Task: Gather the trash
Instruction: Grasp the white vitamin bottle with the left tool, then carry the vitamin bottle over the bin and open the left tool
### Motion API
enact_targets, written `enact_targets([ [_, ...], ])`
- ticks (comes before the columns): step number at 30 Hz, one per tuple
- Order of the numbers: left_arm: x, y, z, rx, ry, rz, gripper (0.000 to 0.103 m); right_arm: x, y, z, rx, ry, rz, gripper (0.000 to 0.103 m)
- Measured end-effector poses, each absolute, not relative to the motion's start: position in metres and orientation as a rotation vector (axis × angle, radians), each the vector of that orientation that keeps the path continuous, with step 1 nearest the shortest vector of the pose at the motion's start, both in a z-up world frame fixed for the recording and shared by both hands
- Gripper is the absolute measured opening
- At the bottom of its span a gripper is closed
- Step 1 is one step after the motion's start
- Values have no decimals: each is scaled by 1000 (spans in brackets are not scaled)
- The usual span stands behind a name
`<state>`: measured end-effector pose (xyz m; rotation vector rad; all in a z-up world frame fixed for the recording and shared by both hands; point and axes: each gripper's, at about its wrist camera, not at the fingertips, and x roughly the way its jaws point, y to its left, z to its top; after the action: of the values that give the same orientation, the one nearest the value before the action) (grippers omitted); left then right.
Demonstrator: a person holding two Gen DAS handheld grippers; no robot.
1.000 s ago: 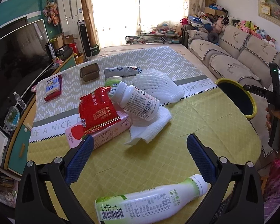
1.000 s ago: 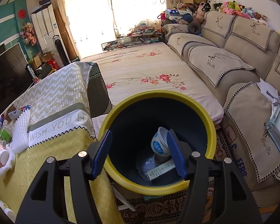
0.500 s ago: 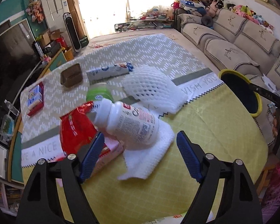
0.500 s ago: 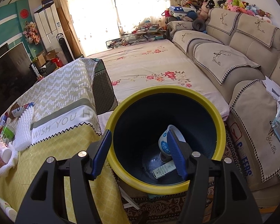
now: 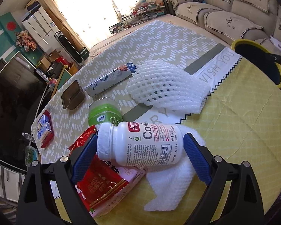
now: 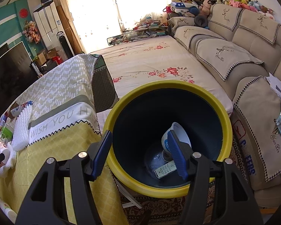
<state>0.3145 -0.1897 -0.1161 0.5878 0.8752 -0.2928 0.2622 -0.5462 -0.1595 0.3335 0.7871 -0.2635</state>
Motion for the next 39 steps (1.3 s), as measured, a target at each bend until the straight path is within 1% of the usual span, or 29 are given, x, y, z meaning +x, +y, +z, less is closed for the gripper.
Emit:
enact_targets([
  [3, 317, -190, -121, 612, 875, -291, 87, 263, -546, -162, 338, 791, -261, 58],
  [8, 314, -193, -117, 629, 852, -303, 87, 263, -545, -160, 340, 788, -250, 58],
  [14, 302, -191, -80, 560, 785, -320, 87, 254, -551, -152, 353, 759, -255, 58],
  [18, 289, -204, -57, 520, 764, -379, 87, 245, -557, -145, 362, 733, -265, 58],
  [23, 276, -250, -43, 536, 742, -498, 87, 223, -575, -132, 384, 679, -302, 59],
  [28, 271, -318, -43, 576, 742, -640, 87, 200, -596, -125, 408, 640, -352, 60],
  [33, 268, -400, -54, 649, 748, -783, 87, 178, -626, -129, 450, 630, -417, 60],
  [39, 277, -482, -79, 671, 810, -907, 87, 157, -653, -138, 490, 632, -481, 61],
])
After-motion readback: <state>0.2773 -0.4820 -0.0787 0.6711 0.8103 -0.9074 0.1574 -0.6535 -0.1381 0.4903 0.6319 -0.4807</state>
